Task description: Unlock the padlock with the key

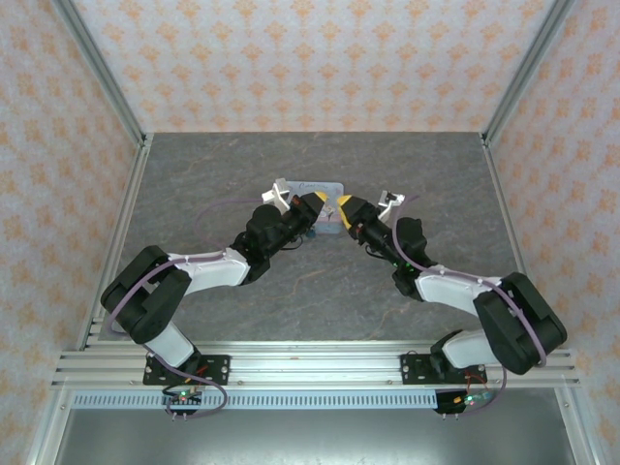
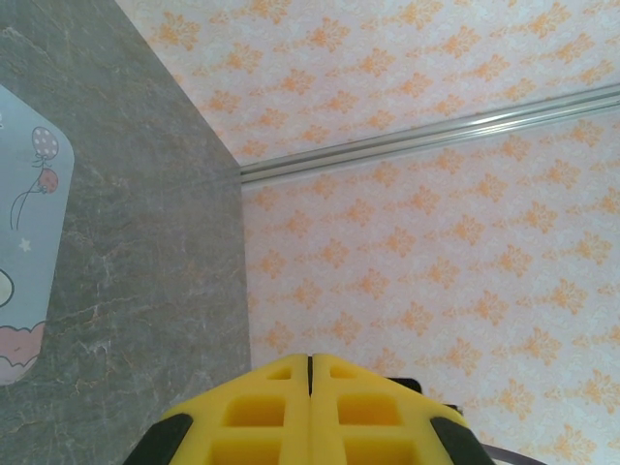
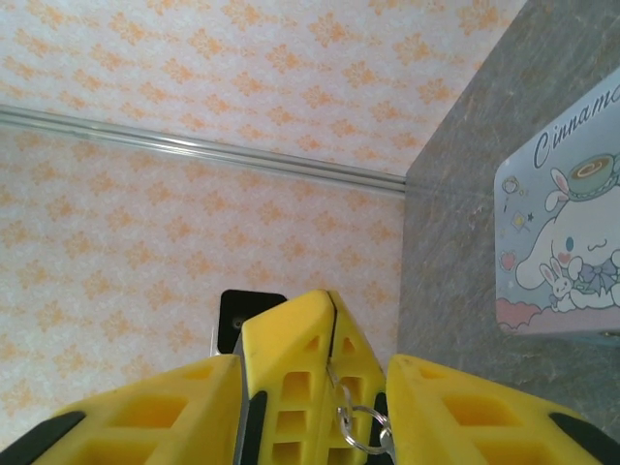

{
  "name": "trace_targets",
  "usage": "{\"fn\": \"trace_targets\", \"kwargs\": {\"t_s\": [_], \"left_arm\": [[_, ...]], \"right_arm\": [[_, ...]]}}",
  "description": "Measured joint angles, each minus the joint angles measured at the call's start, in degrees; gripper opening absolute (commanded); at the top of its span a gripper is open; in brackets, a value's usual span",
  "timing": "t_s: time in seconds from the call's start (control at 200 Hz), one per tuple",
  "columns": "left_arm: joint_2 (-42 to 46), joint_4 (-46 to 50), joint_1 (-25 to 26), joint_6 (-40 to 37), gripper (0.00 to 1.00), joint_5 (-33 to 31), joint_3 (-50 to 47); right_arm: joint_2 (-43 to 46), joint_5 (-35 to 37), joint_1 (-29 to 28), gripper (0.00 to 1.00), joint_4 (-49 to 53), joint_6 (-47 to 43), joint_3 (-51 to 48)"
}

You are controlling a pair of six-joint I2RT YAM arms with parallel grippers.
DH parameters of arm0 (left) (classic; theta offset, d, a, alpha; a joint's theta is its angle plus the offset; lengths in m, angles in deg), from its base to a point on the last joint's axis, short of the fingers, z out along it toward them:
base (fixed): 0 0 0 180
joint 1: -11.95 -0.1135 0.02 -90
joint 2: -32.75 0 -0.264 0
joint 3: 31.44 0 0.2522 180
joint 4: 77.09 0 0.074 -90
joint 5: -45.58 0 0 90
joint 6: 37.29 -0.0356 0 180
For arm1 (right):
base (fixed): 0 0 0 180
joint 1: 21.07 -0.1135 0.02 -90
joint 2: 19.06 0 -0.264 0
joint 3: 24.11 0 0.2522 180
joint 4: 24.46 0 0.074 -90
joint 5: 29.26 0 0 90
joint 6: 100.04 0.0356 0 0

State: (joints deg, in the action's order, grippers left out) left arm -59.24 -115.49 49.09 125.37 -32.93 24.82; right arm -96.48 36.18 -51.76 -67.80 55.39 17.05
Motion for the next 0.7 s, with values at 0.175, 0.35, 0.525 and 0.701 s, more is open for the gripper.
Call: {"fn": "trace_targets", "kwargs": {"t_s": [0.175, 0.35, 0.525, 0.701], "left_arm": [[0.0, 0.0, 0.0, 0.0, 0.0, 0.0, -0.7], [0.0, 0.0, 0.0, 0.0, 0.0, 0.0, -0.7], [0.0, 0.0, 0.0, 0.0, 0.0, 0.0, -0.7], [0.0, 0.0, 0.0, 0.2, 0.0, 0.0, -0.7]], "right_arm": [[-1.7, -1.9, 0.0, 0.39, 1.4, -1.2, 2.4], [-7.0, -4.7, 0.0, 0.34, -1.0, 0.0, 3.6], [-8.9, -6.0, 0.0, 0.3, -3.7, 2.1, 3.5], [-8.9, -6.4, 0.0, 0.26, -6.1, 3.5, 2.9]]}}
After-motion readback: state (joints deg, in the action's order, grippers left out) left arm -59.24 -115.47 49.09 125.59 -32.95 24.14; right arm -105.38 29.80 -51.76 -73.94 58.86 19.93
